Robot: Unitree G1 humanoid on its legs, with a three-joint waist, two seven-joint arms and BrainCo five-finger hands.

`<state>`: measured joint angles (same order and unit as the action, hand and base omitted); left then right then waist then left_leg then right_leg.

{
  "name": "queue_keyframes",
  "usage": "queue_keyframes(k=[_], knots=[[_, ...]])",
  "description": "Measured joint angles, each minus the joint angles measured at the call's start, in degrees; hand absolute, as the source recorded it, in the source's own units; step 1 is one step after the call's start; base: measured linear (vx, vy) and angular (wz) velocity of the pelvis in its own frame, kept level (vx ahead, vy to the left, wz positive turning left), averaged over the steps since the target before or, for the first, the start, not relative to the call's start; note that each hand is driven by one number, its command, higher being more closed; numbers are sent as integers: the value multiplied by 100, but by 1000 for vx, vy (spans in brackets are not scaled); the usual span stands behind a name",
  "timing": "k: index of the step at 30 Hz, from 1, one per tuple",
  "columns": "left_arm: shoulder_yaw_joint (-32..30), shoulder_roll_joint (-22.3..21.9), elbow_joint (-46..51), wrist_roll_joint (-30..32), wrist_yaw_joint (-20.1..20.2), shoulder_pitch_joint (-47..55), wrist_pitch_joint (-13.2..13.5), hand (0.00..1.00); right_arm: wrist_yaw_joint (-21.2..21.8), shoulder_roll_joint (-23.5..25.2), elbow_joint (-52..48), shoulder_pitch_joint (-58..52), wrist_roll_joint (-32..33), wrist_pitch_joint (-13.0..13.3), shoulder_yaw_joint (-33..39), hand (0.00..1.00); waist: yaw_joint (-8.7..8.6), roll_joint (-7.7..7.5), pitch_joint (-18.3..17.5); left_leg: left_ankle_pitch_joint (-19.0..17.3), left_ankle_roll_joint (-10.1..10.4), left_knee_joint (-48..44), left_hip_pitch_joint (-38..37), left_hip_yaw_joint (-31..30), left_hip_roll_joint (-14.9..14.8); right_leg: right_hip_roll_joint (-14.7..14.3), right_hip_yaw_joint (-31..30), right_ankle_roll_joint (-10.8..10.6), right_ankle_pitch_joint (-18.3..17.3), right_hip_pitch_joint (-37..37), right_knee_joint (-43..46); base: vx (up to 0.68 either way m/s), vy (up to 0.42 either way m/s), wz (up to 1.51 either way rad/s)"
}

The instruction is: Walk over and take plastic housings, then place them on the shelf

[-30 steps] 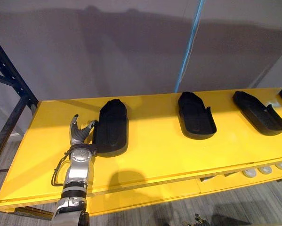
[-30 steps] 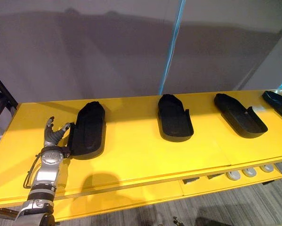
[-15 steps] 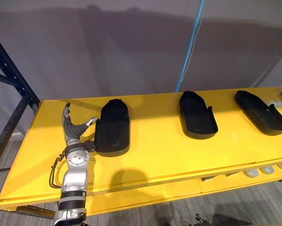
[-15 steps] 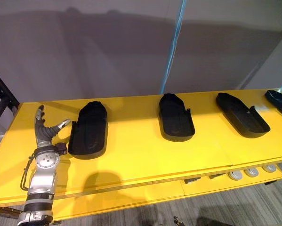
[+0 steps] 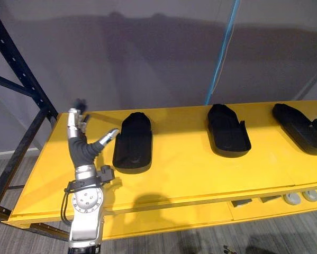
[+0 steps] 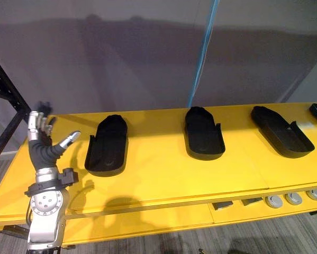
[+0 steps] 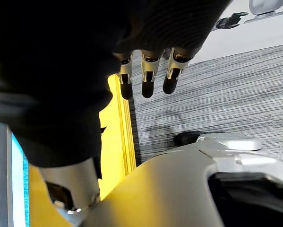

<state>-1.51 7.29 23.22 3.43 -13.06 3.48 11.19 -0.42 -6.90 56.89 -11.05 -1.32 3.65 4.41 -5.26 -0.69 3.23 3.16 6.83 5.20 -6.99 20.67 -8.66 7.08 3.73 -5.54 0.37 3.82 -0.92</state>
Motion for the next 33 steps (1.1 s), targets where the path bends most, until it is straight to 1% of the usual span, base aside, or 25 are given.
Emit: queue_keyframes(k=[2, 3, 5, 8, 10, 11, 13, 18, 22, 26, 29, 33], knots=[[413, 0, 77, -99, 235, 259, 114, 100, -1, -1, 11, 3, 0, 4, -3, 0, 2, 0, -1, 0, 0, -2, 5, 0, 0, 0, 0, -20, 11, -6, 0, 0, 0, 0], [536, 1, 77, -101, 292, 324, 129, 100, -1, -2, 15, 4, 0, 5, -4, 0, 2, -1, -2, 0, 0, -3, 7, 0, 0, -1, -1, -20, 11, -8, 0, 0, 0, 0], [988, 39, 5, -102, 533, 511, 147, 100, -3, -6, 18, 19, -4, 8, -18, 0, 3, 2, -4, 1, -1, -19, 4, 1, 0, -3, 17, -18, 10, -11, -1, 0, 0, 0], [1302, 96, -287, -85, 761, 595, 144, 100, -9, -17, 19, 29, -6, 8, -91, 0, 0, 26, -19, 1, -1, -19, 1, 3, 0, -4, 27, -14, 8, -12, -1, 0, 0, 0], [1465, 194, -552, 86, 881, 626, 127, 100, -12, -25, 22, 41, -17, 7, -128, 0, -4, 42, -30, 1, -1, -19, -6, 2, 0, -4, 34, -9, 5, -38, -2, -40, 1, 0], [1497, 219, -614, 135, 886, 632, 126, 100, -12, -27, 23, 43, -24, 7, -131, 0, -5, 45, -31, 1, -2, -19, -6, 2, 0, -4, 34, -8, 4, -38, -2, -44, 2, 0], [1567, 278, -850, 497, 889, 641, 99, 100, -33, -43, 23, 50, -26, 6, -203, 0, -6, 47, -38, 0, -2, -19, -9, 4, 0, -4, 33, -6, 4, -39, -2, -15, 1, 0], [1665, 338, -1175, 1174, 965, 793, 74, 100, -61, -68, 35, 67, -42, 4, -289, 0, -21, 50, -73, -2, 1, -19, -10, 31, 0, -5, 18, -6, 10, -41, -28, -4, 1, -1], [1656, 466, -1327, 1666, 909, 871, 20, 100, -85, -67, 44, 66, -118, 4, -300, 0, -17, 51, -107, -11, 11, -20, -17, 74, 0, -6, 2, 6, 22, -40, -59, -7, 2, -4], [1653, 494, -1348, 1876, 861, 1001, -18, 100, -95, -75, 42, 78, -125, 4, -336, 0, -28, 51, -109, -18, 14, -20, -23, 99, -1, -6, -5, 8, 26, -44, -69, 0, 0, -2], [1646, 493, -1574, 2046, 832, 1080, -63, 100, -107, -75, 42, 76, -128, 3, -337, 0, -21, 51, -109, -20, 14, -20, -23, 98, -2, -6, -3, 8, 26, -44, -70, 0, 0, 0], [1629, 461, -1819, 2101, 820, 1108, -125, 100, -126, -73, 41, 74, -127, 3, -337, 0, -20, 51, -109, -20, 14, -20, -24, 98, -2, -6, -2, 7, 27, -44, -70, 0, 0, 0]])
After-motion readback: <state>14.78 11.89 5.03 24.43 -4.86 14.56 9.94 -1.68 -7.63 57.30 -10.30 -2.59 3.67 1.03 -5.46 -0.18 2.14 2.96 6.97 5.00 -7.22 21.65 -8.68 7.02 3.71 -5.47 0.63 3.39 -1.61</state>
